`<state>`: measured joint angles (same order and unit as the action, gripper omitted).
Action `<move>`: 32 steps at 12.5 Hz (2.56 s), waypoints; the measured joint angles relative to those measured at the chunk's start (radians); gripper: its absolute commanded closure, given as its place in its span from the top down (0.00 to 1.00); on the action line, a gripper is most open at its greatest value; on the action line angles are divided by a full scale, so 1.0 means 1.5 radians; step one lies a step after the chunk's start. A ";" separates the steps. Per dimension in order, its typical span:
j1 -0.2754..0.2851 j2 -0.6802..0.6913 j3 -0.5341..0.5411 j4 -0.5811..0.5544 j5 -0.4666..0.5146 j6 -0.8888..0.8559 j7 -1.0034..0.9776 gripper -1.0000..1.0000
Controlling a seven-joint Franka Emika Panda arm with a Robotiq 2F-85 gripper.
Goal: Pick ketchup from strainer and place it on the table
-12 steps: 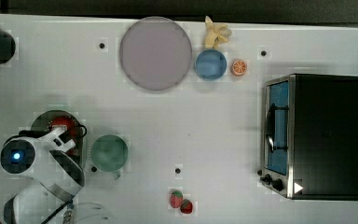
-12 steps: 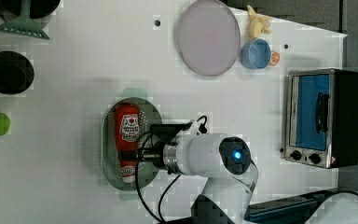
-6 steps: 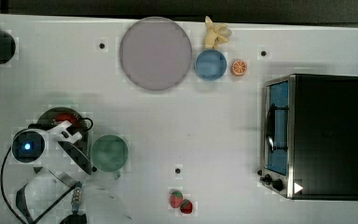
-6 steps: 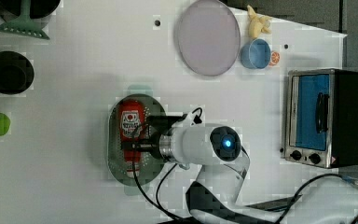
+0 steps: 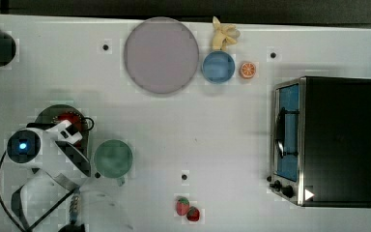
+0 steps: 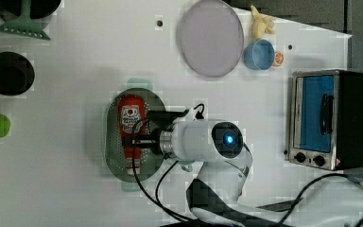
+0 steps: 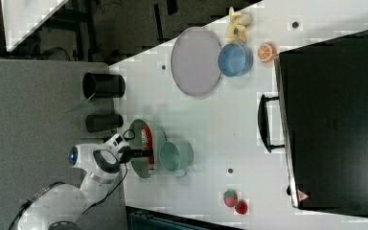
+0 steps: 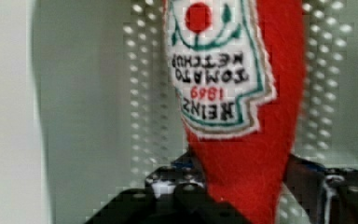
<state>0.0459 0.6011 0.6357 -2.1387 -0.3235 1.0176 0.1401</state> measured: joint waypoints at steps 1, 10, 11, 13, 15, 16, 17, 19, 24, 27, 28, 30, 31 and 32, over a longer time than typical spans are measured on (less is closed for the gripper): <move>0.001 -0.028 0.002 -0.004 0.010 -0.032 0.000 0.56; -0.044 -0.339 0.042 0.069 0.151 -0.281 -0.042 0.56; -0.055 -0.350 0.036 0.086 0.156 -0.310 -0.068 0.56; -0.069 -0.364 -0.001 0.107 0.156 -0.365 -0.129 0.56; -0.083 -0.362 -0.059 0.123 0.161 -0.385 -0.183 0.56; -0.094 -0.359 -0.090 0.127 0.163 -0.394 -0.213 0.56; -0.112 -0.357 -0.116 0.127 0.162 -0.392 -0.242 0.56; -0.142 -0.356 -0.184 0.124 0.165 -0.402 -0.287 0.56; -0.210 -0.354 -0.328 0.110 0.156 -0.398 -0.385 0.56; -0.221 -0.354 -0.362 0.065 0.165 -0.364 -0.404 0.56; -0.220 -0.354 -0.364 0.038 0.165 -0.346 -0.405 0.56; -0.213 -0.353 -0.362 -0.034 0.162 -0.303 -0.406 0.56; -0.211 -0.351 -0.356 -0.074 0.159 -0.265 -0.406 0.56; -0.205 -0.342 -0.351 -0.109 0.158 -0.217 -0.407 0.56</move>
<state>-0.2622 0.0881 0.1097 -2.3027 -0.0858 0.6919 -0.4705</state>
